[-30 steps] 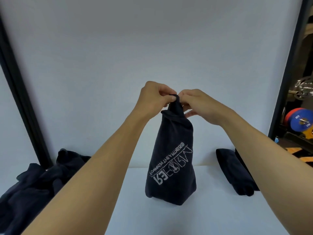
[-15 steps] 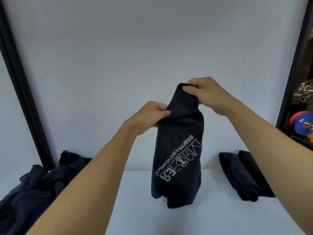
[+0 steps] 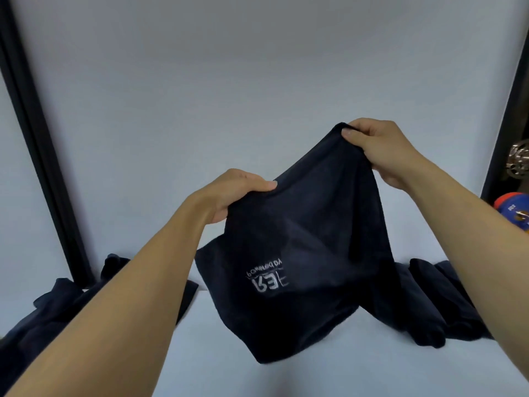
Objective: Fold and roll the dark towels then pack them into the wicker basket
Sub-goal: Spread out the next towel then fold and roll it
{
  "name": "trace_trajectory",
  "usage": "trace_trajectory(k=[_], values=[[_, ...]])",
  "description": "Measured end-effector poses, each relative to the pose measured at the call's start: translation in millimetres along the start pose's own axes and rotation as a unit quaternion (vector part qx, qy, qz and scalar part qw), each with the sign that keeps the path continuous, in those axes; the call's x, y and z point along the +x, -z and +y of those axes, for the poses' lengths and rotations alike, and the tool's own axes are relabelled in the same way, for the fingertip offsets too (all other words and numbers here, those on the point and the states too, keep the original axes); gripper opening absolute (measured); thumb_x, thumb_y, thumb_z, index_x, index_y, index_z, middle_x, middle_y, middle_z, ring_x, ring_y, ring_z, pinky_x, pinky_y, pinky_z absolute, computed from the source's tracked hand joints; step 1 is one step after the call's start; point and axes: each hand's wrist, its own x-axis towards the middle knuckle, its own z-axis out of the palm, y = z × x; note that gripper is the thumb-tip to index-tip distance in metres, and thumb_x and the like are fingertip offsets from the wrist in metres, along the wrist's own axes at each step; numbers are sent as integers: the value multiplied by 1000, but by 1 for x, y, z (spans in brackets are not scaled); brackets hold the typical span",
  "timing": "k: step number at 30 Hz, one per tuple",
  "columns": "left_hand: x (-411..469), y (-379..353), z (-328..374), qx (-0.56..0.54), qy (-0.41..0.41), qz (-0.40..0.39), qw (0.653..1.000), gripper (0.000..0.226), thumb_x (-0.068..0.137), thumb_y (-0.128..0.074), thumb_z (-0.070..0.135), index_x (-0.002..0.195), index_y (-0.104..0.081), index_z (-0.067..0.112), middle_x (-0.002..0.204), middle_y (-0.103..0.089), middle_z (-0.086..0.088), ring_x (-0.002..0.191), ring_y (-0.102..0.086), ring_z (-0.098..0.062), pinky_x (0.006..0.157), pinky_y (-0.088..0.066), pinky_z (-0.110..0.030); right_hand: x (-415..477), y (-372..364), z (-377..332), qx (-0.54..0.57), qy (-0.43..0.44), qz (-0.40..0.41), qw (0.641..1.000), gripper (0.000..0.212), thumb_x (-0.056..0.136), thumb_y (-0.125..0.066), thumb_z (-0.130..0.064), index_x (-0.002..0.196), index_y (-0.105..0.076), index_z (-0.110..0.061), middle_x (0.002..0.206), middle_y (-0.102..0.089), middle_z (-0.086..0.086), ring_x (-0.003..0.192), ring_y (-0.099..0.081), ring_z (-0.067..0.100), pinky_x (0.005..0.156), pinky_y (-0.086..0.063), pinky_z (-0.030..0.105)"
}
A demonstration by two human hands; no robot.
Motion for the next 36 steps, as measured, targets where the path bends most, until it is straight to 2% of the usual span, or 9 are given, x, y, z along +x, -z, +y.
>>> trace_trajectory(k=[3,7,12,18,21,24,28,32,36], values=[[0,7,3,72,2,-1,997,17,85,-72,21,69,-74,16,80,-73,-2,73,-69,-14,65,-52,-24,1,-2,1,0,3,4,1000,16,97,-57,-24,93,-72,-20,88,-69,-5,74,-62,7,67,-48,22],[6,9,6,162,-35,65,984,14,84,-71,26,78,-74,13,84,-74,0,79,-68,-14,70,-53,-24,3,-6,2,-3,4,6,1000,16,96,-59,-25,95,-73,-17,89,-71,-3,75,-64,6,68,-50,22],[14,-22,34,70,-166,83,980,29,85,-71,37,110,-68,22,96,-74,0,86,-71,-12,74,-57,-25,-2,-35,-8,-30,16,-89,995,15,93,-63,-26,97,-74,-16,96,-74,3,86,-70,13,74,-56,25],[29,-27,48,90,-219,143,961,17,82,-77,22,86,-74,6,75,-70,-11,63,-61,-14,63,-52,-25,-8,-45,-12,1,-6,-90,996,21,90,-69,-28,96,-69,-8,87,-69,4,74,-64,11,67,-51,24],[31,-28,45,93,-223,163,956,10,84,-74,18,83,-73,7,79,-72,-11,69,-65,-21,65,-56,-30,-18,-41,-2,15,-56,-125,991,18,91,-67,-28,98,-66,-12,85,-68,-1,73,-64,8,64,-50,22],[34,-21,43,29,-211,204,956,8,88,-69,16,84,-69,8,79,-70,-9,72,-69,-22,67,-59,-33,-28,-38,12,9,-85,-163,983,22,92,-66,-25,106,-65,-7,94,-71,4,82,-67,11,73,-55,26],[32,-15,45,68,-227,222,946,10,91,-64,25,87,-67,17,83,-72,-11,72,-67,-20,69,-55,-34,-30,-33,16,-17,-71,-172,982,24,93,-64,-27,110,-65,-10,107,-71,8,93,-70,14,88,-56,38],[26,-36,52,91,-248,179,948,15,91,-63,32,90,-65,16,80,-73,-14,76,-70,-32,71,-58,-43,-19,-43,-13,-33,25,-133,990,25,91,-65,-27,109,-67,-9,91,-70,3,79,-65,10,64,-52,26],[15,-37,40,40,-193,116,973,34,85,-74,32,106,-60,9,89,-75,-10,80,-73,-20,73,-60,-33,-4,-40,-27,-54,58,-62,995,23,93,-61,-20,91,-67,2,71,-57,3,58,-52,9,51,-41,23]])
